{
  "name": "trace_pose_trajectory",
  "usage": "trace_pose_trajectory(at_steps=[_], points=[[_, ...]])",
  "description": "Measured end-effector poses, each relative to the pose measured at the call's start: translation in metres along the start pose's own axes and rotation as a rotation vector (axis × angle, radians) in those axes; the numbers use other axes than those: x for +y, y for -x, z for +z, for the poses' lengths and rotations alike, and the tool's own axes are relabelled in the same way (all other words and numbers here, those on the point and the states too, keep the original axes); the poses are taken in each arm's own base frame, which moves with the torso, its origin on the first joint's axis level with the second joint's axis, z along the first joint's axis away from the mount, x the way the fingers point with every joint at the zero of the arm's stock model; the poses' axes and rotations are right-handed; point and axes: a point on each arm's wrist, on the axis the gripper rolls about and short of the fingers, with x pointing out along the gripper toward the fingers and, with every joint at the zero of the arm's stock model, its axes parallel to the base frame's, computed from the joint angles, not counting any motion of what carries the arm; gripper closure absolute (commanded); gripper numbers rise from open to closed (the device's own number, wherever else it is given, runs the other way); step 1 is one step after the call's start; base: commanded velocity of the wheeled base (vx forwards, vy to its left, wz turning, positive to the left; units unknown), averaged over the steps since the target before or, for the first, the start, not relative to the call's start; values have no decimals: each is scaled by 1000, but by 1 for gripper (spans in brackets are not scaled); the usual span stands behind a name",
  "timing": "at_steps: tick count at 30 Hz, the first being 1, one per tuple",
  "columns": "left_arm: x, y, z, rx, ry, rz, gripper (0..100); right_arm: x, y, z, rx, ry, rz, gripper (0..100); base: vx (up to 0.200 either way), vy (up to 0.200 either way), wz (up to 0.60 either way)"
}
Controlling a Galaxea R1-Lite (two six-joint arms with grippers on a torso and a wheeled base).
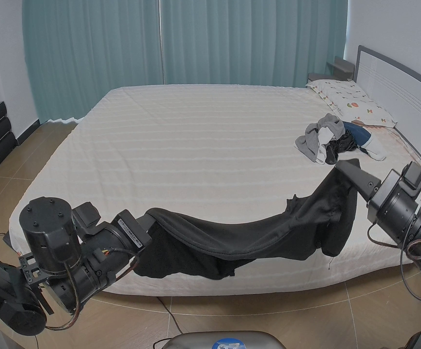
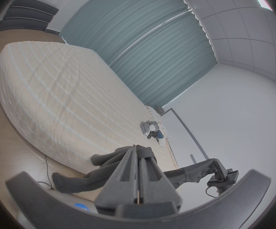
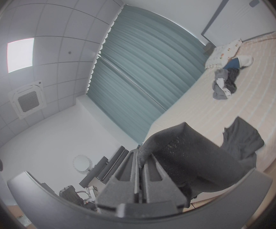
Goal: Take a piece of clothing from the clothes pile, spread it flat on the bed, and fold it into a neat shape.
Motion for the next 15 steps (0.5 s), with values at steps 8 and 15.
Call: trace_pose_trajectory(at_steps=[8,15], points=[[-17,11,19,-43,-8,-31,100,33,-4,31,-23,51,36,100,0,0,0],[-35,5,43,-107,3,-50,100,61,-5,75,-93,77,90,100,0,0,0]])
